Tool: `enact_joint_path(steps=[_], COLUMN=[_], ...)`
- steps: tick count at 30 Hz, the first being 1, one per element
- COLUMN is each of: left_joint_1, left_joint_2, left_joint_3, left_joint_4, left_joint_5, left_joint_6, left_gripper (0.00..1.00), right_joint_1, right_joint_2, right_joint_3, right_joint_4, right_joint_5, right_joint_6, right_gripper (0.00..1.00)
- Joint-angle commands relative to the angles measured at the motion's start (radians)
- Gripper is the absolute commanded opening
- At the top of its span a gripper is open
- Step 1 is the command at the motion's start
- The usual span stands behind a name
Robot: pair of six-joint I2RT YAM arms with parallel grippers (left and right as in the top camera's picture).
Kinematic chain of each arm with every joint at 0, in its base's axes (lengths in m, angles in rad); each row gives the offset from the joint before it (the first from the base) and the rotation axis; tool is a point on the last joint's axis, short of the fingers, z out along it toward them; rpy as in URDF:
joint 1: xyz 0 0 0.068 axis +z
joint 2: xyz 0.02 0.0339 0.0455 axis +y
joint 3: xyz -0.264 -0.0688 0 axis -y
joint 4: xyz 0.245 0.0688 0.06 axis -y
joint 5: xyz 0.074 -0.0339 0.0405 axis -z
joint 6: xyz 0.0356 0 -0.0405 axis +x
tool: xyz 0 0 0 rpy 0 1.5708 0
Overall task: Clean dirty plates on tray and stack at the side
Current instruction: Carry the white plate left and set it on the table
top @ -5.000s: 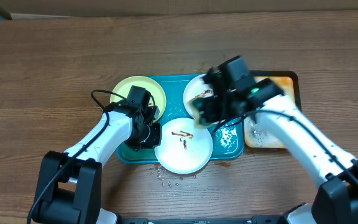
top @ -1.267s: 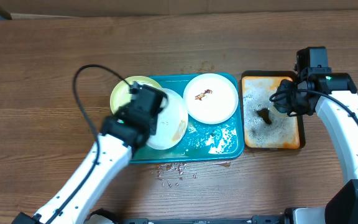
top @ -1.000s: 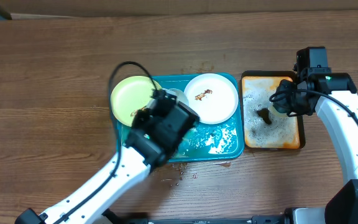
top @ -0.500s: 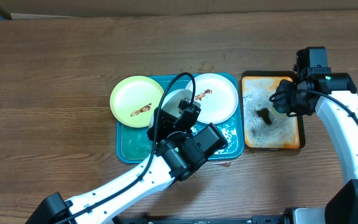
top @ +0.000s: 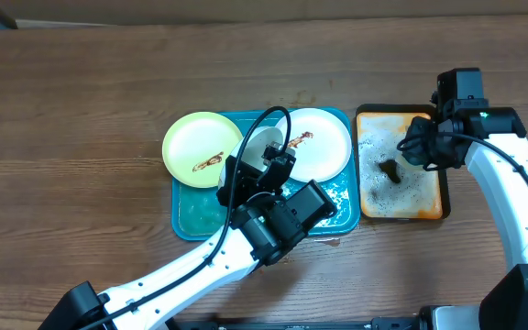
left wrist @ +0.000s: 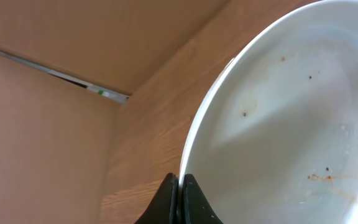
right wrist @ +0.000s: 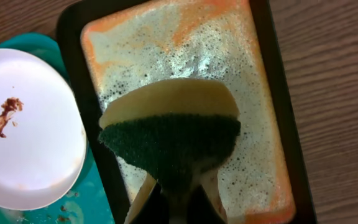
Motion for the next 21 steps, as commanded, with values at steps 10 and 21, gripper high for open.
enact_joint_path(steps=[10,21], left_joint_1=[0.227,0.515], left_joint_2=[-0.154,-0.165], left_joint_3=[0.105,0.105], left_joint_4=[-0.052,-0.154], left_joint_5=[0.451,0.883], left_joint_6=[-0.062,-0.069], left_gripper=[0.04,0.04], right_joint_1=[-0.003,-0.003], right_joint_2=[0.196,0.4], right_joint_3=[0.0,0.0], right_joint_4=[0.05,0.108], right_joint_5=[-0.049,-0.051], right_joint_6=[-0.13,-0.129], right_gripper=[0.04,0.04])
